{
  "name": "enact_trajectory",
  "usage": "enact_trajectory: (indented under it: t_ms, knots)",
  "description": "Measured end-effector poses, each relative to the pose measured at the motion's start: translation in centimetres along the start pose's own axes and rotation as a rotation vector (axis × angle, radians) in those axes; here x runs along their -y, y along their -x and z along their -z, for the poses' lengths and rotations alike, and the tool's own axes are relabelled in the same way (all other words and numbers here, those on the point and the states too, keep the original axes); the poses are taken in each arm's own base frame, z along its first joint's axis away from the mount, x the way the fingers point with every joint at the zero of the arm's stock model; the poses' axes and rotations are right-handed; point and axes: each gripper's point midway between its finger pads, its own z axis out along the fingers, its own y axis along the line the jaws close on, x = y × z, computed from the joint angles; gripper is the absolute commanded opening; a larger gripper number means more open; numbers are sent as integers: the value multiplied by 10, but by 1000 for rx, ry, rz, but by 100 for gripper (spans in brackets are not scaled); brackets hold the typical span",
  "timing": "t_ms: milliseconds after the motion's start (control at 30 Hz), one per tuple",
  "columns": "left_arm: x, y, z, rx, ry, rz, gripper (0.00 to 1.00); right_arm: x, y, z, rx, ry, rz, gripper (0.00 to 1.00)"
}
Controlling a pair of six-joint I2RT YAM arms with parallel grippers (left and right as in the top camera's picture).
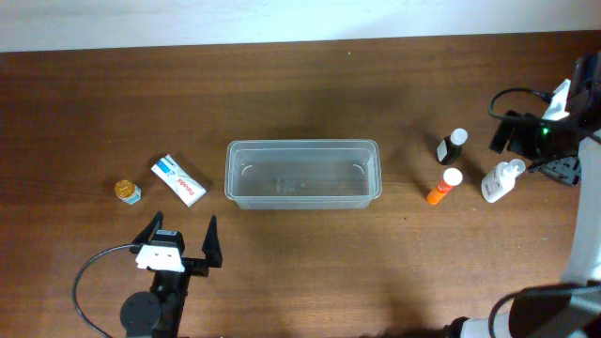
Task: Pack container
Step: 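Move the right gripper over the white pump bottle and grasp it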
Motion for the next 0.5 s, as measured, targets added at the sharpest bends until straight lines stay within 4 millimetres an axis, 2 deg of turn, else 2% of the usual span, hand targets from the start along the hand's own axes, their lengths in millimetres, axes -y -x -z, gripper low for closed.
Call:
enact_trajectory:
  t_ms: [300,500]
  knots:
    - [0,0,0,0,0,0,99,9,14,-43,-74,-35,125,98]
    - [0,0,0,0,0,0,99,11,26,-58,-66,-49,190,98]
